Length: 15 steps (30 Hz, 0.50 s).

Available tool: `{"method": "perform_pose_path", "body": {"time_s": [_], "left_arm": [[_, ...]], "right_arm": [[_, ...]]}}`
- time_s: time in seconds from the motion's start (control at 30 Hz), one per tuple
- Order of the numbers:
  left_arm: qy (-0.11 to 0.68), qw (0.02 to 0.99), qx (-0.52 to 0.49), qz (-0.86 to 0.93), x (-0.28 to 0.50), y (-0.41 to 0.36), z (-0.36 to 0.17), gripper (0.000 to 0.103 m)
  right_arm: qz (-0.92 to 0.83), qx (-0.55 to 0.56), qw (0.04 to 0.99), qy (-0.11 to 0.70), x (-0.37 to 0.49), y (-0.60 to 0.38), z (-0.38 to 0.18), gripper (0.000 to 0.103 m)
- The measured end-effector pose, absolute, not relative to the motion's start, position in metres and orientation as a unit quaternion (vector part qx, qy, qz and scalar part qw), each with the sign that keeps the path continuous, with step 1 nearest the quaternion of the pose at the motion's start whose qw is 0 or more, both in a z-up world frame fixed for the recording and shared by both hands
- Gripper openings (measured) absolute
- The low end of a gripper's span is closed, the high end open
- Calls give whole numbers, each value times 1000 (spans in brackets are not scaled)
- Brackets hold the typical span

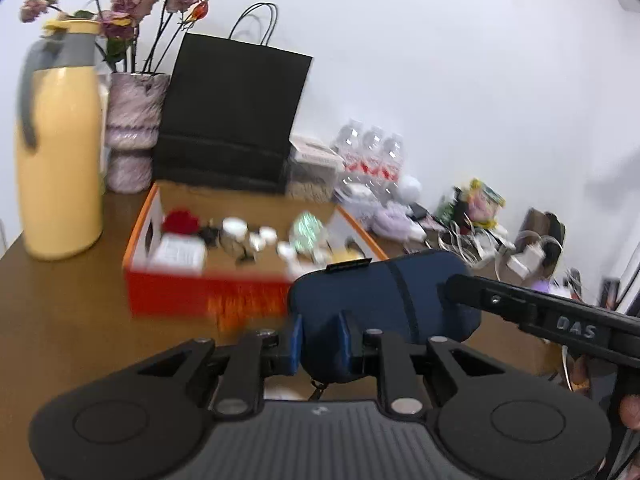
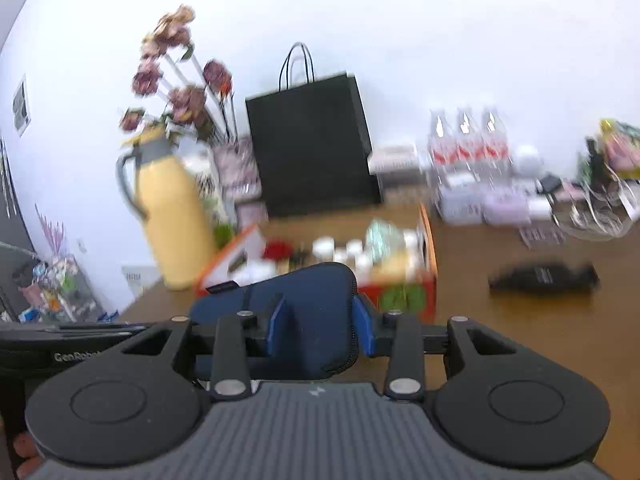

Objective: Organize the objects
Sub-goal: 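Carry the dark blue case into the box with the left tool and release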

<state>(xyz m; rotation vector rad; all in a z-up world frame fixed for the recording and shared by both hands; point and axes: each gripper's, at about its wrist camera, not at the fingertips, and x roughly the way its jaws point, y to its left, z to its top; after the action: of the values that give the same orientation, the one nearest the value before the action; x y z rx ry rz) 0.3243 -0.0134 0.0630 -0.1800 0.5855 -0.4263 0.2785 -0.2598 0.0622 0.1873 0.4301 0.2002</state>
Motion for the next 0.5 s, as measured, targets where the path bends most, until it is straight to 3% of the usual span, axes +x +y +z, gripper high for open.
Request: {"method": "perform_pose_path", "body": {"time_s": [0.2, 0.37, 0.43, 0.5], "left_arm": [[296, 937, -52, -177, 440, -26, 78, 17], [373, 916, -31, -145, 533, -45, 30, 18], [427, 894, -20, -136, 562, -52, 0, 16], [434, 889, -18, -141, 565, -53, -7, 18]], "right_arm": [[96, 60, 966, 234, 399, -253, 74, 39], [68, 89, 934, 338, 500, -257, 19, 41], [73, 126, 910, 389, 525, -263, -12, 31], [83, 152, 900, 401, 528, -266, -26, 33]]}}
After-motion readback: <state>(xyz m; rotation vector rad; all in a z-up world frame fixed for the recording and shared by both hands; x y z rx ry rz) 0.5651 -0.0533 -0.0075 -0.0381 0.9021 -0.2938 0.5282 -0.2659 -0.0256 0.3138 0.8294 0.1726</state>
